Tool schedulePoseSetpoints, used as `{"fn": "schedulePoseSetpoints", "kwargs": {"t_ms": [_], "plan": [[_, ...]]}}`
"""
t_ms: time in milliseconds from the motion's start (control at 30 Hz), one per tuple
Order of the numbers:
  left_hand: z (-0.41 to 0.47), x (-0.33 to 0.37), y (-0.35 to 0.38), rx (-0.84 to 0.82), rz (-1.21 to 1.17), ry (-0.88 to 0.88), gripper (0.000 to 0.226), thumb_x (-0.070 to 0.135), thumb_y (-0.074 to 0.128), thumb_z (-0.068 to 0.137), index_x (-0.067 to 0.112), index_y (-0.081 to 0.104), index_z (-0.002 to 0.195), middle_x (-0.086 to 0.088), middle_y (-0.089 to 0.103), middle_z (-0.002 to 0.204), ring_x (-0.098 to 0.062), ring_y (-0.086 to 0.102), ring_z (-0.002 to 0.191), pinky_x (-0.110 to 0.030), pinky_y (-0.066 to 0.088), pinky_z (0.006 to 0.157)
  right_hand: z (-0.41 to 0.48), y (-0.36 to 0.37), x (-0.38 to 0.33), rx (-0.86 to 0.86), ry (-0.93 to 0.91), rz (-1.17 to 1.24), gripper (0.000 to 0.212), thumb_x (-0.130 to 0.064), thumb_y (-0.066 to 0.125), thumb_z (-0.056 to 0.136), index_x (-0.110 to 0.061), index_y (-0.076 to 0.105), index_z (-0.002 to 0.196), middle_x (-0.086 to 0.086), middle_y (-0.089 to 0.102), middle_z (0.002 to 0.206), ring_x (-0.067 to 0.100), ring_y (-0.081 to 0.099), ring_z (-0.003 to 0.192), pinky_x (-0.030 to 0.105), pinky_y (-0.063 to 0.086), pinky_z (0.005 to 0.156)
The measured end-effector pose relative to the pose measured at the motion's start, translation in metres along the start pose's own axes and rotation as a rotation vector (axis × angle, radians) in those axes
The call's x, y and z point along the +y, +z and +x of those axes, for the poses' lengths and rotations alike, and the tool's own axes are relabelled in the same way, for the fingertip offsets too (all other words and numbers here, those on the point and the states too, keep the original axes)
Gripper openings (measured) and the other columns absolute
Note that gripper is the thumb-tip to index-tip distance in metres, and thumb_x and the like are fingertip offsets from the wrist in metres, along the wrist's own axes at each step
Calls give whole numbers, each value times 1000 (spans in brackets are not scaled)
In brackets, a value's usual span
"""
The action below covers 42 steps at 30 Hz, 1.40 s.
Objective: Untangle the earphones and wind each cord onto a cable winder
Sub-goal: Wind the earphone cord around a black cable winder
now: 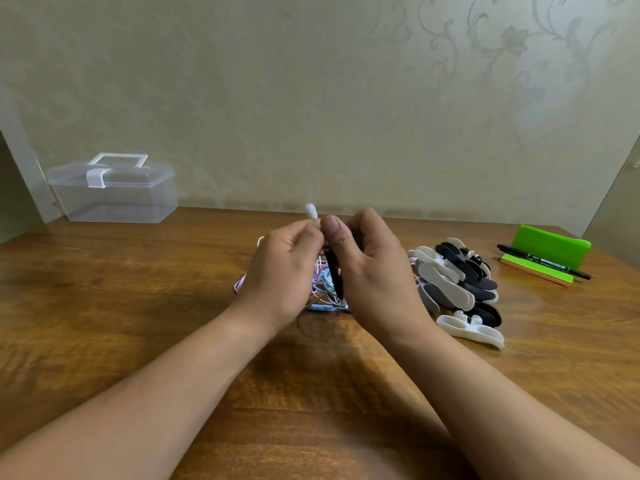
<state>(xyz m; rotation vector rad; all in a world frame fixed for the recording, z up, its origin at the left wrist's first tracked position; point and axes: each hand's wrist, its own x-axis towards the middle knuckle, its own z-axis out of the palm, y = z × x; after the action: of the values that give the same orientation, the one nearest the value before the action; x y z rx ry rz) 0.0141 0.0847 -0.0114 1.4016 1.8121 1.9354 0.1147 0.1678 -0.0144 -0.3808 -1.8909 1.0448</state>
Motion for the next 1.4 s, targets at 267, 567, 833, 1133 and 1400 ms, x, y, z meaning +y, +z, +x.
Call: {"fn": "schedulePoseSetpoints", "kwargs": {"t_ms": [267, 567, 833, 1133, 1400], "plan": [[-8, 19, 3, 7, -165, -102, 70, 21, 33, 111, 23, 69, 51, 9, 50, 41, -1, 43, 36, -13, 33, 39, 1, -7, -3, -89, -37, 56, 40, -47, 57, 103, -11, 51, 89, -13, 48, 62, 8, 43, 60, 26, 39, 57], [2, 5, 1, 85, -306, -217, 30, 21, 53, 103, -3, 58, 85, -9, 45, 68, -11, 38, 45, -19, 28, 40, -3, -8, -3, -67, -123, -81, 36, -42, 51, 106, -11, 50, 89, -10, 49, 66, 5, 42, 62, 17, 35, 55], [-4, 12, 0, 47, -267, -130, 20, 13, 46, 106, 8, 53, 87, 6, 45, 55, -5, 39, 43, -16, 31, 39, -3, -5, -3, -41, -112, -106, 37, -44, 51, 106, -10, 51, 89, -8, 52, 66, 6, 44, 60, 21, 35, 53], [0, 0, -7, 60, 170, 164, 23, 29, 48, 101, 10, 58, 90, -9, 47, 64, -19, 42, 61, -38, 36, 59, -2, -5, 0, -36, -62, -124, 44, -48, 47, 106, -9, 50, 86, -8, 49, 67, 7, 43, 62, 22, 36, 56], [-1, 5, -6, 0, -120, -16, 14, 14, 49, 104, 5, 54, 95, -7, 44, 60, -9, 39, 44, -21, 31, 41, -4, -2, -4, -2, -47, -109, 41, -49, 50, 105, -11, 53, 89, -9, 54, 68, 6, 49, 64, 21, 38, 56]]}}
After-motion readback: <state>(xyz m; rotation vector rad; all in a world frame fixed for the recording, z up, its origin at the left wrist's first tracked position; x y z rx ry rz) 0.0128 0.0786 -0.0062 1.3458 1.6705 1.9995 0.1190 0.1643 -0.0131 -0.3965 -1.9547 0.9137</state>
